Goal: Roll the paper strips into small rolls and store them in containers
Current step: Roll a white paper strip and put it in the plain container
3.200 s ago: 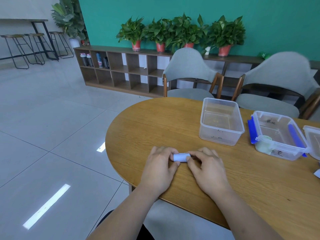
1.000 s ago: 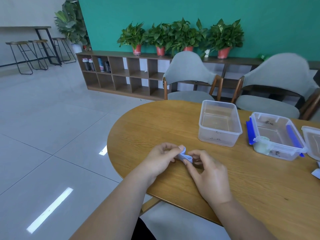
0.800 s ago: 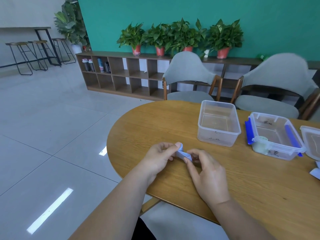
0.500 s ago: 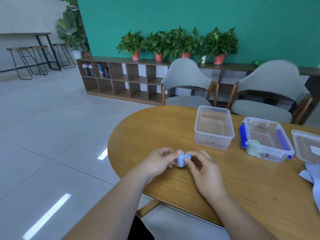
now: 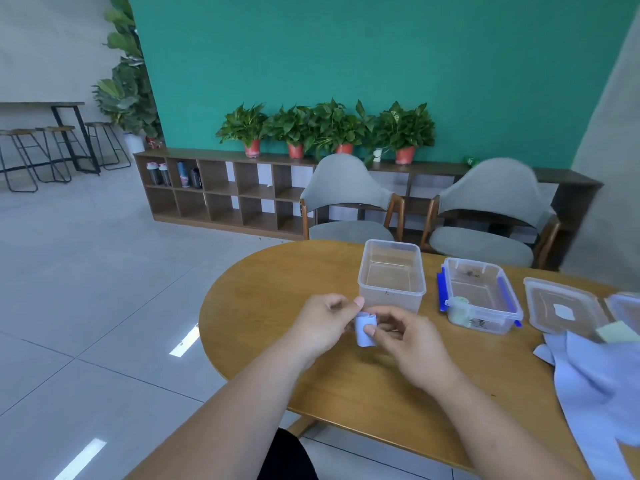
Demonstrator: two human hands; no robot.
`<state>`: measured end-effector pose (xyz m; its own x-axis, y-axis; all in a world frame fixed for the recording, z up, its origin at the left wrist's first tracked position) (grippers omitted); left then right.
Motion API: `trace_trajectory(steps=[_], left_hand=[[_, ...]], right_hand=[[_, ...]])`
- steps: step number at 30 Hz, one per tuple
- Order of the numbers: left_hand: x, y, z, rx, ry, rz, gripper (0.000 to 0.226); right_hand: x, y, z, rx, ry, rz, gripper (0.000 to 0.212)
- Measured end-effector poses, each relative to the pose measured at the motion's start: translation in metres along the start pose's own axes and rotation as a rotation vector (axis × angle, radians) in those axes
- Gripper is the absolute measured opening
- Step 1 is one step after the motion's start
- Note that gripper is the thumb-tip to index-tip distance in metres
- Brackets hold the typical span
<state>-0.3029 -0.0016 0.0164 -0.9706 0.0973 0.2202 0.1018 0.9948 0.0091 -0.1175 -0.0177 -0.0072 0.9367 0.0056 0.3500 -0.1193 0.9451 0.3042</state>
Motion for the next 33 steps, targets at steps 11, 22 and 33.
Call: trace_trajectory(steps=[11,22,33], left_hand=[[-0.030,0.022,-0.023,-0.298,0.264,0.071,0.053],[-0.028,0.079,-0.054,-0.335,0.416,0.106,0.059],[-0.016,0.137,-0.048,-0.358,0.769,0.150,0.095]], right_hand=[[0.050,0.023,0.014,-0.036,0.031,-0.061,0.021],[0.085,0.095,0.031,-0.072,-0.310,0.135,0.032],[0.076,0.173,0.012,-0.095,-0.556,0.225,0.021]])
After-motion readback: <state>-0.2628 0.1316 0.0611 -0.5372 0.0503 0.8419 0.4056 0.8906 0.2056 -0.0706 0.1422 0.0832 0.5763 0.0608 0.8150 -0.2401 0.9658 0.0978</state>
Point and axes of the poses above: each hand's wrist, its own y-axis towards the middle knuckle, its own x-axis out of the back of the hand, z = x × y, the point moved 2 cm from there along y, towards the middle knuckle, and after that the axes turned 1 degree about -z, right-handed, at the moved point
